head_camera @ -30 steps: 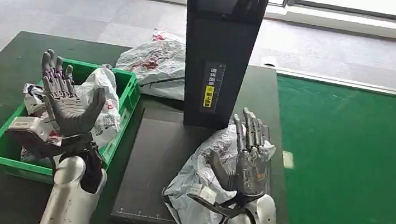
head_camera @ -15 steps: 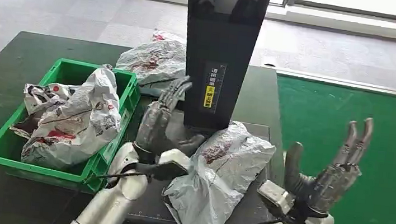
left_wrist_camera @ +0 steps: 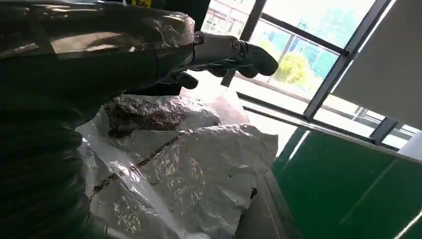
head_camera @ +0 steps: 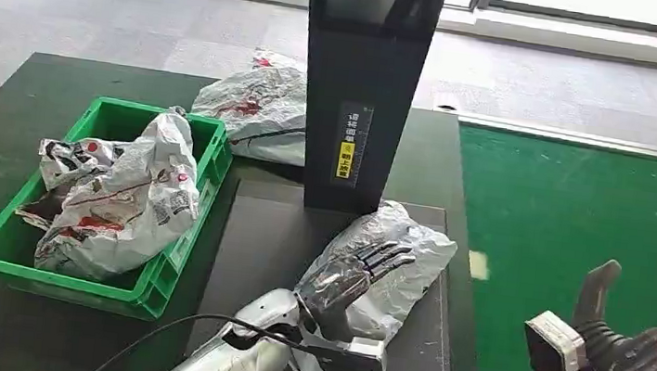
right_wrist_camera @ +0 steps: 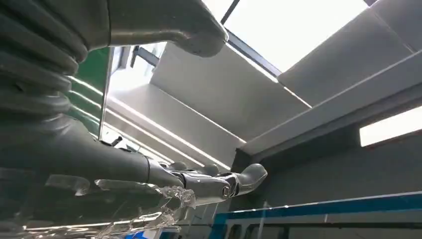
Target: Moved the parcel from conveyor to table for the left to box.
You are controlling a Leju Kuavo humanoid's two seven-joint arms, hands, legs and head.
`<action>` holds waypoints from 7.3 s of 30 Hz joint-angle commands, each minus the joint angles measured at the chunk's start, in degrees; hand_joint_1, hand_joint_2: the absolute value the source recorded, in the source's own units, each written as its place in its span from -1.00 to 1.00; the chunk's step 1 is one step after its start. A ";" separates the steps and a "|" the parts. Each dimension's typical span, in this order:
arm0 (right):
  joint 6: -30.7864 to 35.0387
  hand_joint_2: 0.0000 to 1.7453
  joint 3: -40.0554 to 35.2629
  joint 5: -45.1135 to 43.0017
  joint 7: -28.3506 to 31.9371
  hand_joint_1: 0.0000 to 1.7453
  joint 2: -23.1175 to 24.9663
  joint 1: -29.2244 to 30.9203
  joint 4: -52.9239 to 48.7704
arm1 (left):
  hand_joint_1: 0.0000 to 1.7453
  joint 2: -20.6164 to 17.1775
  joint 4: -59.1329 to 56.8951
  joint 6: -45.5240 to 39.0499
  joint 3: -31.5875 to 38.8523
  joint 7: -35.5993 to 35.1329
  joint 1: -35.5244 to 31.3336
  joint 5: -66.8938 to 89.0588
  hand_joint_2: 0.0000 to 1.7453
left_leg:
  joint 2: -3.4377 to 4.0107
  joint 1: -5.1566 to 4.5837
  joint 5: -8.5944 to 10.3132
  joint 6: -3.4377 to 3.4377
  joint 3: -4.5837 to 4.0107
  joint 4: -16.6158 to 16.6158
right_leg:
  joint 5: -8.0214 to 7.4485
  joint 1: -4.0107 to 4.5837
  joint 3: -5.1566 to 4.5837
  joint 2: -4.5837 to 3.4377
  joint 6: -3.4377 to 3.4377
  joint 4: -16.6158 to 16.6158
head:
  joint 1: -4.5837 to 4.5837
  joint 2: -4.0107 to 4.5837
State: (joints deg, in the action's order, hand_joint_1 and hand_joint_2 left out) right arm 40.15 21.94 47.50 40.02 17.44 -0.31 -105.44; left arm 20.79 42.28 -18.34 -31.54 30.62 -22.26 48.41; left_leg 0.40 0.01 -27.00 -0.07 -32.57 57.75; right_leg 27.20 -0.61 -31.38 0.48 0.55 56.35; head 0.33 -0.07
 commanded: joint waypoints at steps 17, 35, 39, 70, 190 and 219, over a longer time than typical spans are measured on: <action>-0.15 1.00 5.50 -0.21 -0.02 -1.00 2.56 2.64 -0.39 | -1.00 -0.79 -6.74 1.51 -3.64 -0.16 -2.75 -0.33 1.00 | 0.00 -0.01 0.01 -0.05 0.12 -0.09 | 0.00 -0.01 0.10 -0.06 -0.04 -0.06 | 0.02 0.00; -0.15 1.00 4.49 -0.25 -0.02 -1.00 2.56 0.11 -1.53 | 1.00 -0.79 -22.23 5.30 -13.27 -33.00 -7.09 16.14 1.00 | 0.04 0.00 0.04 -0.04 0.36 -0.18 | -0.04 -0.01 0.35 -0.09 -0.03 -0.15 | 0.02 0.00; -0.15 1.00 4.21 -0.15 -0.02 -1.00 2.56 0.11 -1.38 | 1.00 -0.79 -22.13 5.56 -12.95 -33.84 -6.70 16.57 1.00 | 0.09 0.01 0.09 -0.07 0.51 -0.23 | -0.06 0.00 0.47 -0.15 -0.01 -0.18 | 0.00 0.00; -0.15 1.00 2.89 -1.22 -0.02 -1.00 2.56 1.78 2.17 | 1.00 -0.79 65.63 -21.66 34.68 -1.89 13.26 17.43 1.00 | 0.78 0.07 -0.11 -0.18 0.38 -0.03 | -0.02 0.05 0.08 -0.92 -0.06 0.19 | 0.02 0.00; -3.41 1.00 10.06 42.50 -67.85 -1.00 -18.31 10.89 67.75 | -1.00 -2.27 55.79 -7.37 34.98 9.38 22.27 -41.74 1.00 | 0.00 -0.01 -0.12 -0.12 0.58 -0.29 | 0.24 -0.03 0.53 -0.01 -0.03 -0.10 | 0.02 0.00; -3.21 -1.00 19.17 42.50 -65.96 1.00 -19.01 10.89 71.40 | -1.00 -1.40 51.30 -4.97 37.61 9.38 19.69 -42.08 1.00 | -0.21 -0.01 -0.11 -0.12 0.52 -0.17 | 0.29 -0.02 0.49 0.18 -0.01 0.00 | 0.02 0.00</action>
State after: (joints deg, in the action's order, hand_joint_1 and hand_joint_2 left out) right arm 37.42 35.04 89.81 -27.28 -2.36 9.69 -37.42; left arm 18.25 99.43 -24.04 3.17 40.15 1.27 6.56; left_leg 0.32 -0.01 -27.14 -0.14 -32.21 57.73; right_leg 27.49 -0.65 -31.07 0.60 0.58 56.49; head 0.35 -0.07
